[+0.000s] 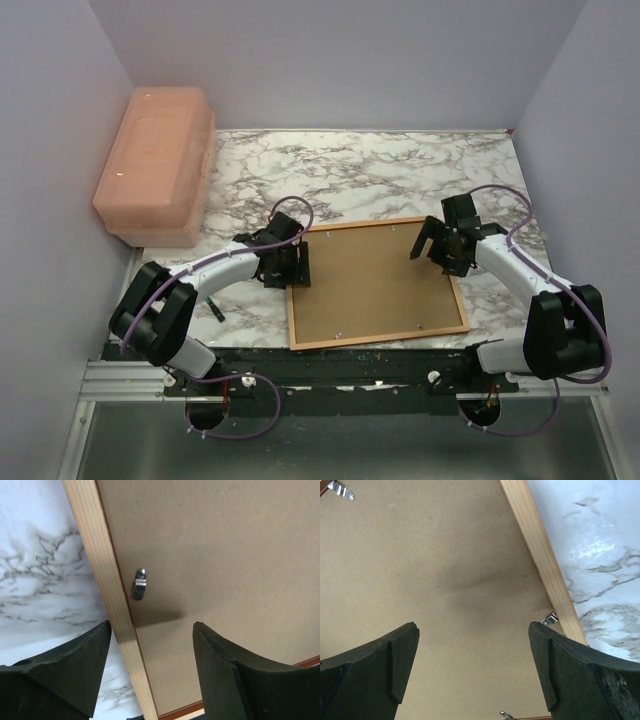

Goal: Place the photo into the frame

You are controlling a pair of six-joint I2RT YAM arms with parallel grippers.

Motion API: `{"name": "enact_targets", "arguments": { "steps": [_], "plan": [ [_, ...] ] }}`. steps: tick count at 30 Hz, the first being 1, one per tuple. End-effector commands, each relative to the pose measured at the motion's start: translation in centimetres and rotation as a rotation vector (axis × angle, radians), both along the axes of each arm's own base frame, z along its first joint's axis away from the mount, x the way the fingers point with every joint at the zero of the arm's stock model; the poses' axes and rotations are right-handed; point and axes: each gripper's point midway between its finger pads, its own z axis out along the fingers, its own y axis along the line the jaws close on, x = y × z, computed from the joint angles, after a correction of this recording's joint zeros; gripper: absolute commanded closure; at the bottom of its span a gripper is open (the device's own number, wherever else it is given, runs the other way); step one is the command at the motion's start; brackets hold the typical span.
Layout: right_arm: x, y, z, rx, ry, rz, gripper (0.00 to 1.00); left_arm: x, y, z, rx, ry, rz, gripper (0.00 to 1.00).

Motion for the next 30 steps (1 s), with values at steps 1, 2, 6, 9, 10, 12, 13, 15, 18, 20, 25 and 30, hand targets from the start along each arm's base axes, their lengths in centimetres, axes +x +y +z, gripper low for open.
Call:
{"name": "enact_targets", "arguments": {
  "steps": [1, 2, 6, 9, 10, 12, 13, 15, 18, 20, 25, 30],
  "plan": [
    [-0.7, -1.0, -0.5, -0.030, 0.029, -0.006, 0.00, -0.7, 0.1, 0.4, -0.027, -0.003, 0.047, 0.30],
    [-0.8, -0.9, -0.4, -0.025, 0.028, -0.004, 0.00, -0.3, 0.6, 0.4, 0.004, -0.015, 0.064, 0.29],
    [-1.0, -0.7, -0.4, -0.009, 0.026, -0.003, 0.00, 1.1, 2.0, 0.3, 0.095, -0.039, 0.101, 0.31],
    [-1.2, -0.5, -0.5, 0.004, 0.031, 0.005, 0.00, 2.1, 2.6, -0.2, 0.157, -0.040, 0.116, 0.33],
    [-1.2, -0.4, -0.6, 0.007, 0.033, 0.006, 0.00, 2.4, 2.6, -0.4, 0.165, -0.041, 0.113, 0.34],
    [-1.3, -0.3, -0.7, 0.012, 0.035, 0.010, 0.00, 2.7, 2.6, -1.0, 0.185, -0.031, 0.105, 0.35],
    [-1.3, -0.3, -0.7, 0.011, 0.034, 0.010, 0.00, 2.9, 2.5, -1.2, 0.189, -0.026, 0.104, 0.36],
    [-1.2, -0.3, -0.7, 0.011, 0.034, 0.009, 0.00, 2.8, 2.5, -1.8, 0.189, -0.016, 0.101, 0.37],
    [-1.1, -0.3, -0.6, 0.011, 0.032, 0.010, 0.00, 2.6, 2.5, -2.6, 0.193, -0.007, 0.098, 0.43],
    [-1.2, -0.3, -0.6, 0.012, 0.033, 0.008, 0.00, 2.5, 2.6, -2.9, 0.198, -0.003, 0.100, 0.53],
    [-1.3, -0.4, -0.7, 0.012, 0.033, 0.005, 0.00, 2.3, 2.7, -3.1, 0.200, 0.003, 0.092, 1.00],
    [-1.3, -0.5, -0.6, 0.008, 0.029, -0.005, 0.00, 2.2, 2.7, -3.0, 0.199, 0.000, 0.079, 1.00]
  ]
}}
